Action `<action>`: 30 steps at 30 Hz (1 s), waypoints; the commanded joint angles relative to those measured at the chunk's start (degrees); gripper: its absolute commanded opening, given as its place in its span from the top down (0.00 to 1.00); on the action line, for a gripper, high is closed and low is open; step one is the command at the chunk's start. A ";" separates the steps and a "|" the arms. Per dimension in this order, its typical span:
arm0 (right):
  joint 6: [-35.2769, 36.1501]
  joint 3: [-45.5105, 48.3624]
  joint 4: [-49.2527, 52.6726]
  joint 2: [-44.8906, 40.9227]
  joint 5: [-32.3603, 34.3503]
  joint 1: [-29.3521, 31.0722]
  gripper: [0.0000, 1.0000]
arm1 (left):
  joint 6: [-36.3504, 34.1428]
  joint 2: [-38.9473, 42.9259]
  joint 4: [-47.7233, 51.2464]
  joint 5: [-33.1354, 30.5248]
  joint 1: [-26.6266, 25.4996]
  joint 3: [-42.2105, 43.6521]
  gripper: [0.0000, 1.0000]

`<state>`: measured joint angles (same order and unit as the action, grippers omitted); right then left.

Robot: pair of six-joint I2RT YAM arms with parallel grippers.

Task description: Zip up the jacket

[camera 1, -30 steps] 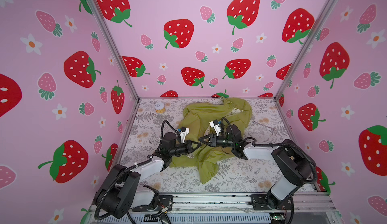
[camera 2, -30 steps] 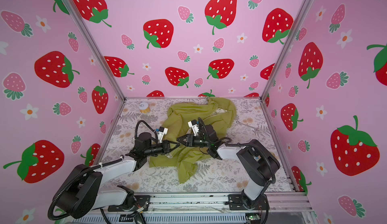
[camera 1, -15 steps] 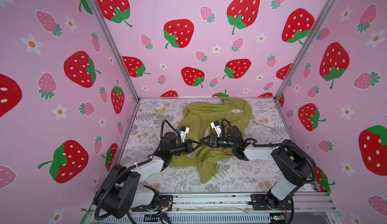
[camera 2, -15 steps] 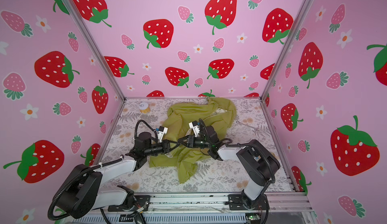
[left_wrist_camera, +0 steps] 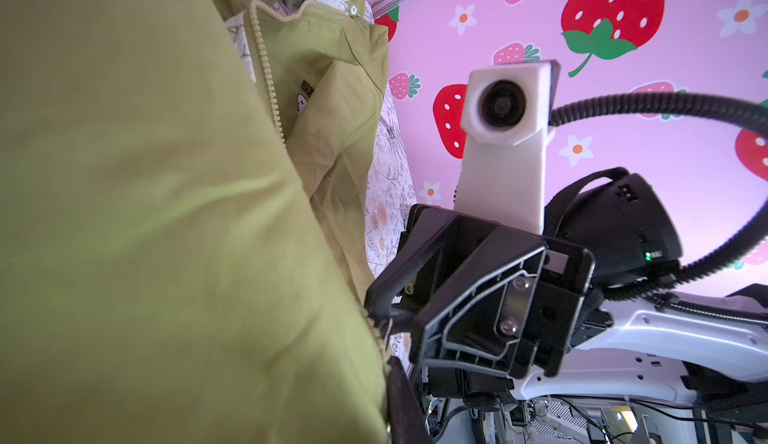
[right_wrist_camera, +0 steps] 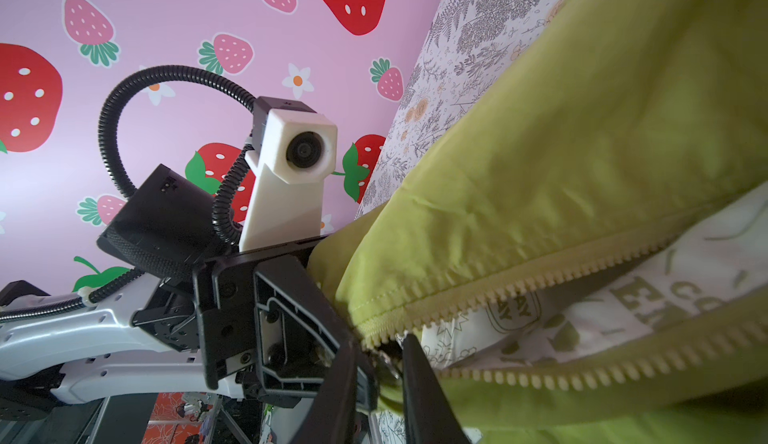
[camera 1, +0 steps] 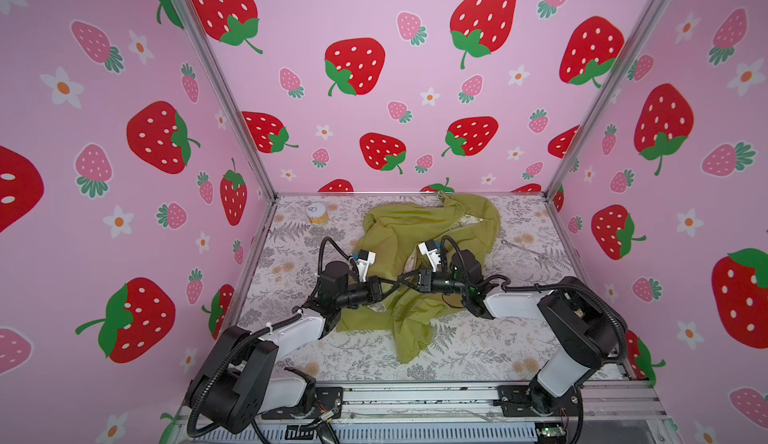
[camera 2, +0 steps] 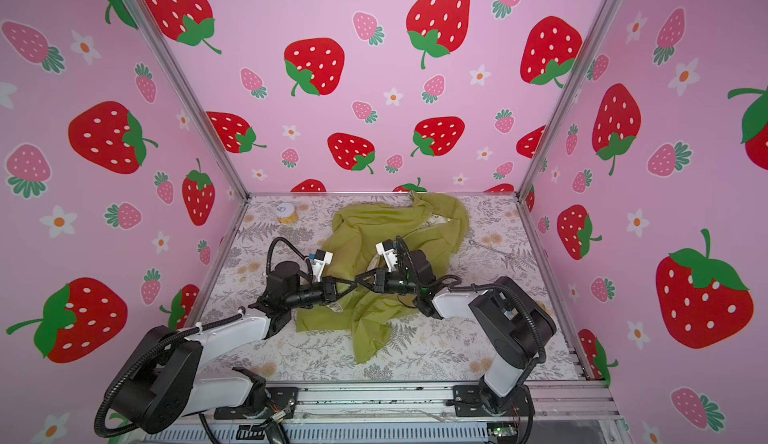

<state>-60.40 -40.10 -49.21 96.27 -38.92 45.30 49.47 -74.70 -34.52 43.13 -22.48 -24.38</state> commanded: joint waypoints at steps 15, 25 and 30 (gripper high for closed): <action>-2.08 0.11 -5.17 0.09 -1.84 0.58 0.88 | 0.55 0.25 -1.90 1.43 0.16 -2.16 1.00; -2.59 -0.35 -6.04 0.43 -2.33 0.67 0.84 | 0.66 0.32 -1.59 1.59 0.23 -2.43 1.00; -2.76 -0.73 -6.29 1.04 -2.63 0.91 0.84 | 0.78 0.42 -1.53 1.60 0.21 -2.43 1.00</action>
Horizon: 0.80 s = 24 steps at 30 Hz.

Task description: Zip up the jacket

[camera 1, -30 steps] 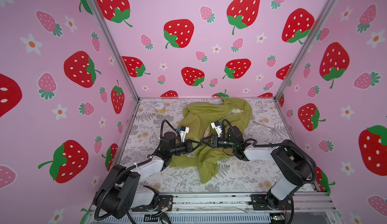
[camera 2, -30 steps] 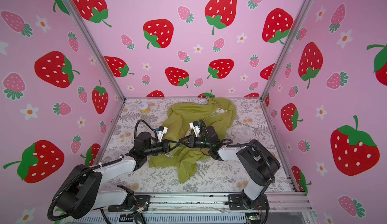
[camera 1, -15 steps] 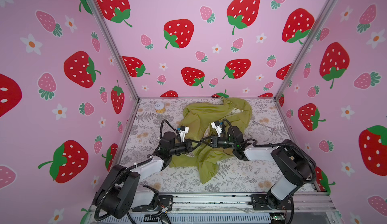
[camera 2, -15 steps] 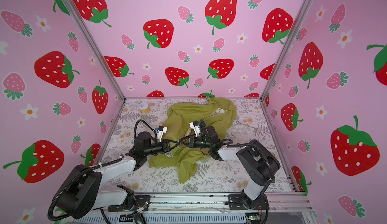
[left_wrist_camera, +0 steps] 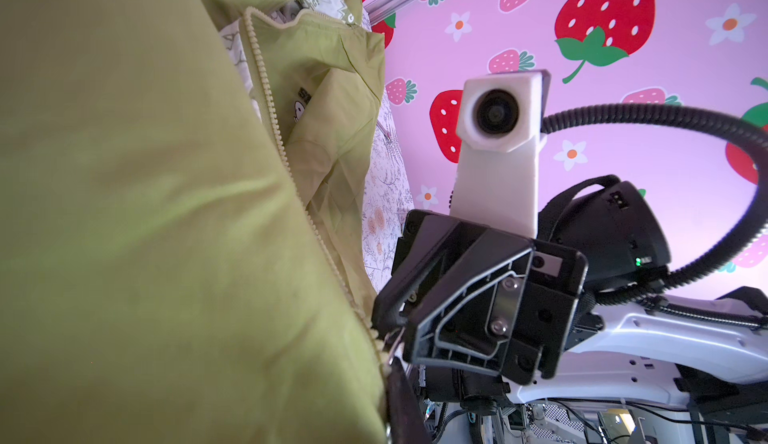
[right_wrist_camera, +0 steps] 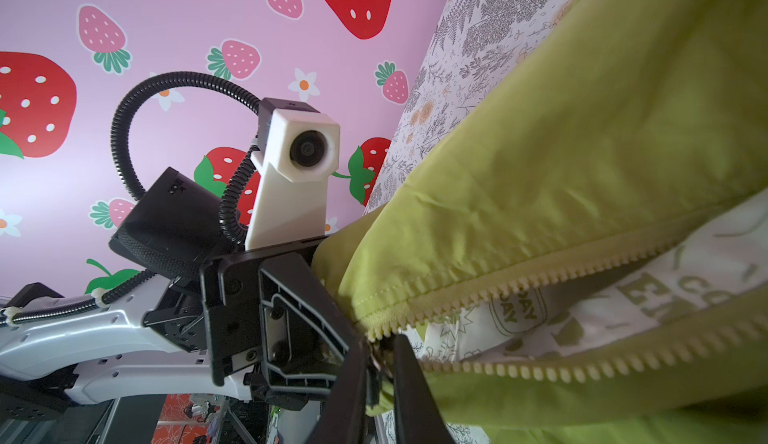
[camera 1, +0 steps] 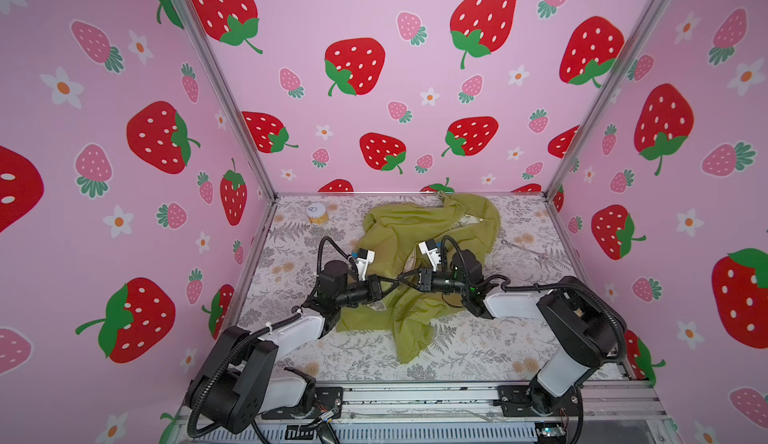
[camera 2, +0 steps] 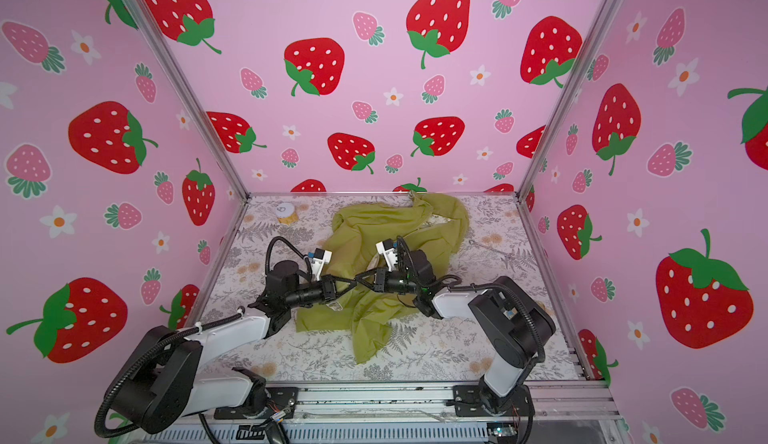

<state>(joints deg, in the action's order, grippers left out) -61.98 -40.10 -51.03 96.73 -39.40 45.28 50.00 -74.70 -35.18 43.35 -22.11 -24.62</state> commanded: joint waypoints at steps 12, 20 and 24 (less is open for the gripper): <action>-1.48 -1.51 -3.93 1.02 -1.69 1.00 1.00 | 0.31 0.79 -0.18 2.34 -0.14 -2.10 0.98; -1.50 -2.18 -2.47 1.60 -0.92 0.89 1.00 | 0.84 3.99 2.51 2.31 0.74 -0.80 0.61; -0.99 -2.61 -1.03 1.44 -0.37 0.88 1.00 | 1.04 5.97 4.31 2.31 1.50 0.13 0.59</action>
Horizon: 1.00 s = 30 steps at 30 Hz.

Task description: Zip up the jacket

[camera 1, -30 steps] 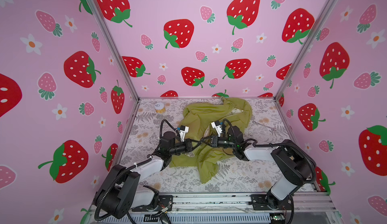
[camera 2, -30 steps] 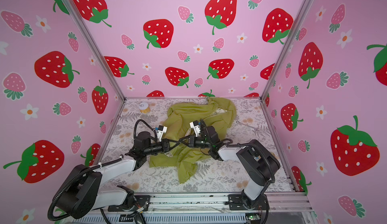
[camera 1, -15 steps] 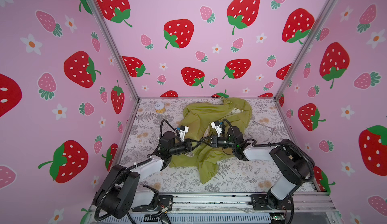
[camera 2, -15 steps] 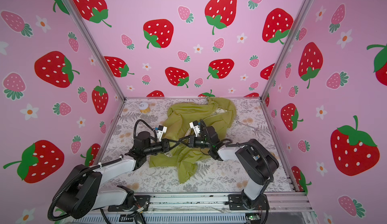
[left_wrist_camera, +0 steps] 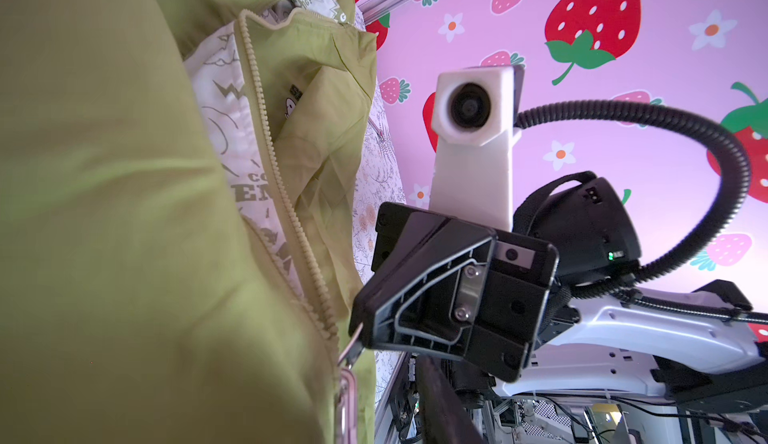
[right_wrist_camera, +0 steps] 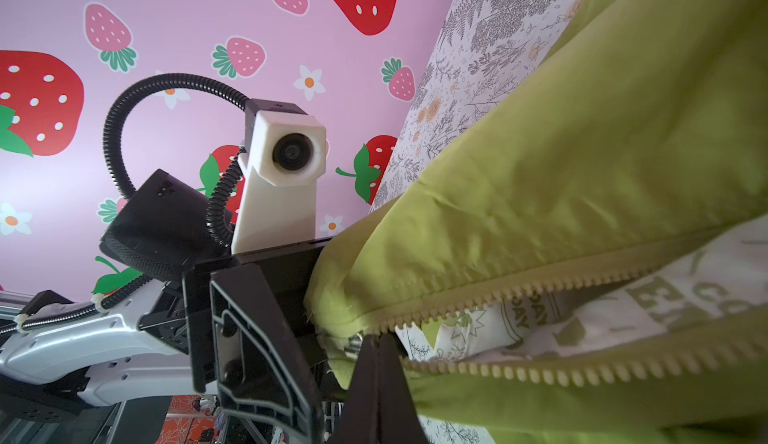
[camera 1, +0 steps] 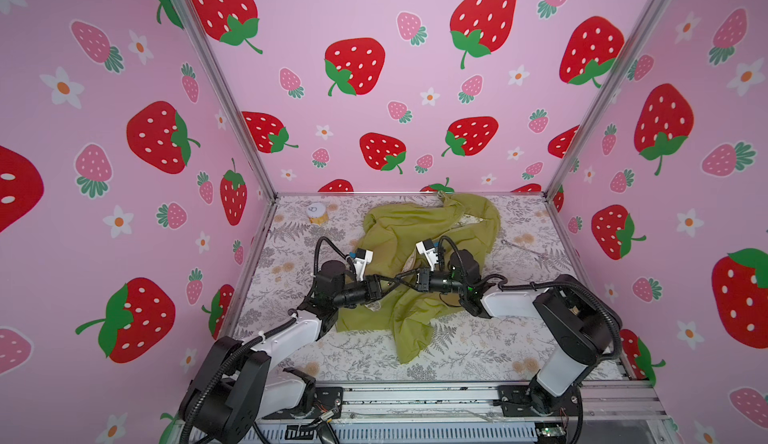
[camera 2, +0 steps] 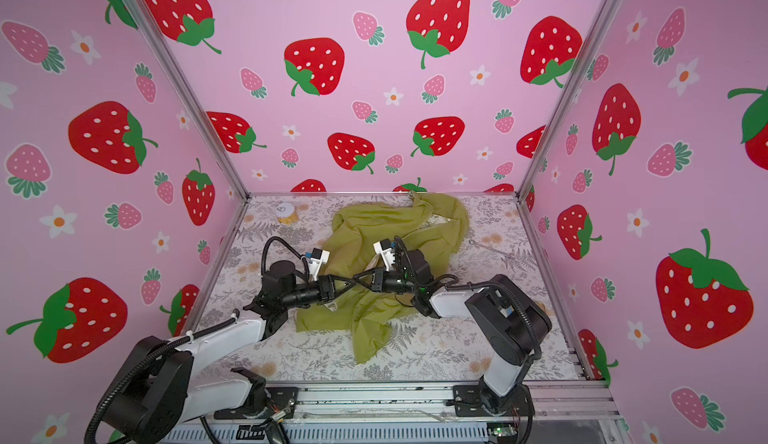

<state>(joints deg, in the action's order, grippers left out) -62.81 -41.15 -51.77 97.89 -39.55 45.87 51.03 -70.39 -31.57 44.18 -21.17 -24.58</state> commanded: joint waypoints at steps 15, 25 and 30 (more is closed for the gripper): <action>1.32 -1.88 2.94 -1.38 1.53 0.12 1.00 | 0.86 6.58 3.58 0.73 3.53 4.25 0.82; 5.78 -2.80 10.80 -4.47 6.56 -0.36 1.00 | 0.66 8.42 5.06 0.20 3.94 4.97 1.00; 7.93 -3.23 14.21 -5.97 8.42 -1.13 1.00 | 0.69 8.43 5.27 0.42 4.37 4.74 1.00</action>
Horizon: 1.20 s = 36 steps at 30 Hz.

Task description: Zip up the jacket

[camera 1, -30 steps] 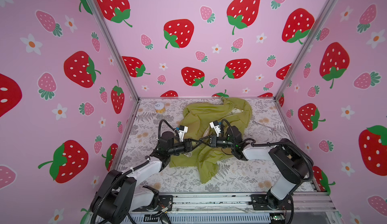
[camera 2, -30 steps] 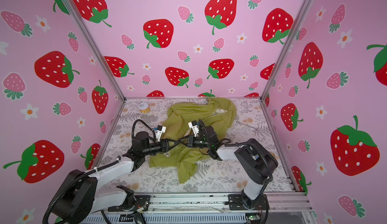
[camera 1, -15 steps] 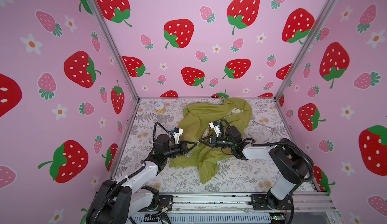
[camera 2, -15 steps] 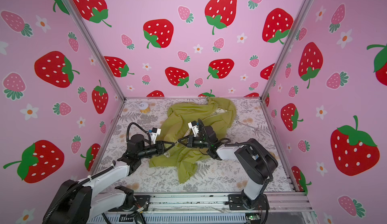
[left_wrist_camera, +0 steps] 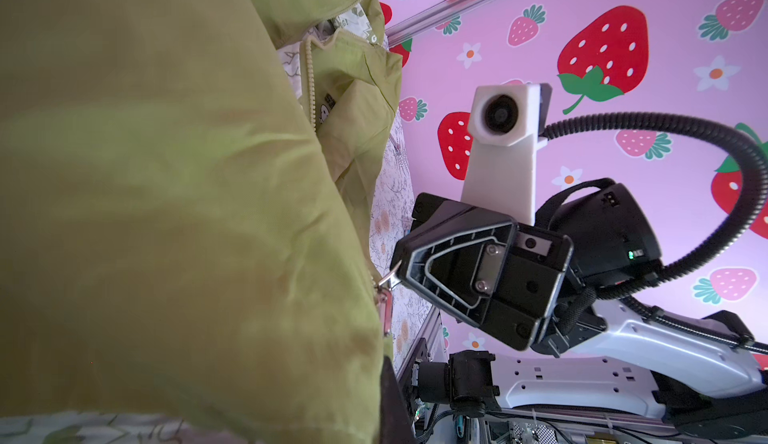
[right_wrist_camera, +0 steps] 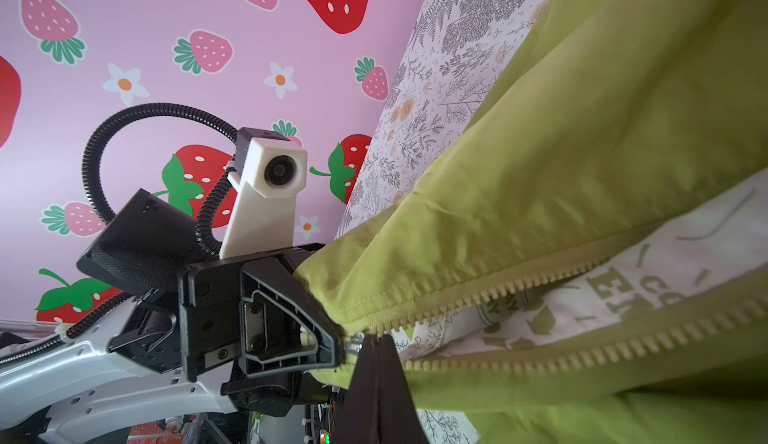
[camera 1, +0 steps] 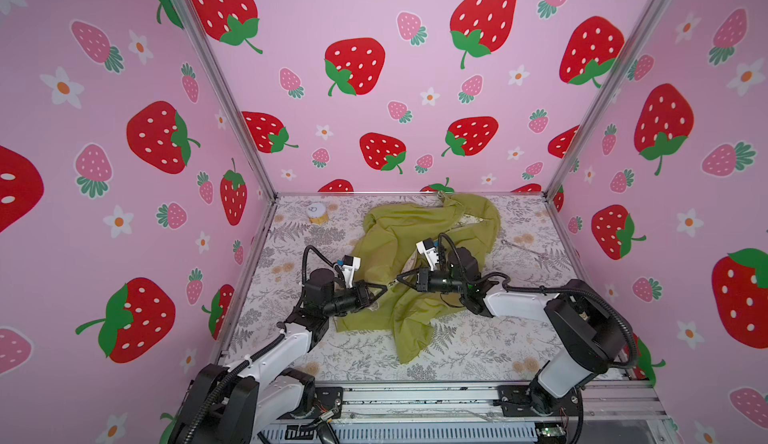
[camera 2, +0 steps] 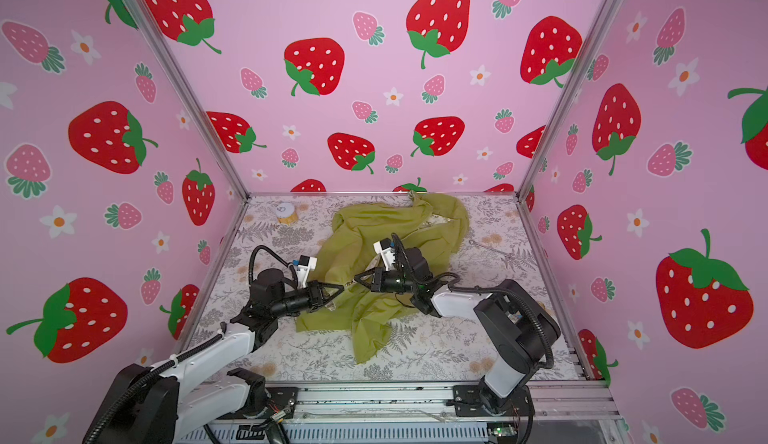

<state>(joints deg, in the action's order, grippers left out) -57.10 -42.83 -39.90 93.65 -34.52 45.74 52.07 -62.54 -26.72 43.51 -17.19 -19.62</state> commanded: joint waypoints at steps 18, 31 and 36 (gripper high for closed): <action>15.41 -9.27 21.78 -3.77 10.50 -2.82 1.00 | -4.55 -2.56 12.83 -3.11 1.11 -7.31 1.00; 20.51 -14.05 29.90 -3.63 15.04 -6.62 1.00 | -8.35 -2.20 21.97 -6.71 2.47 -11.07 1.00; 21.66 -15.16 30.71 -3.74 15.70 -7.32 1.00 | -8.75 -1.86 25.36 -9.05 3.31 -12.11 1.00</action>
<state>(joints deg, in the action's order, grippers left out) -37.45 -56.25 -10.11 91.59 -21.71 39.62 44.71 -65.58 -5.74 36.67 -14.70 -29.63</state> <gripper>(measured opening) 0.046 0.063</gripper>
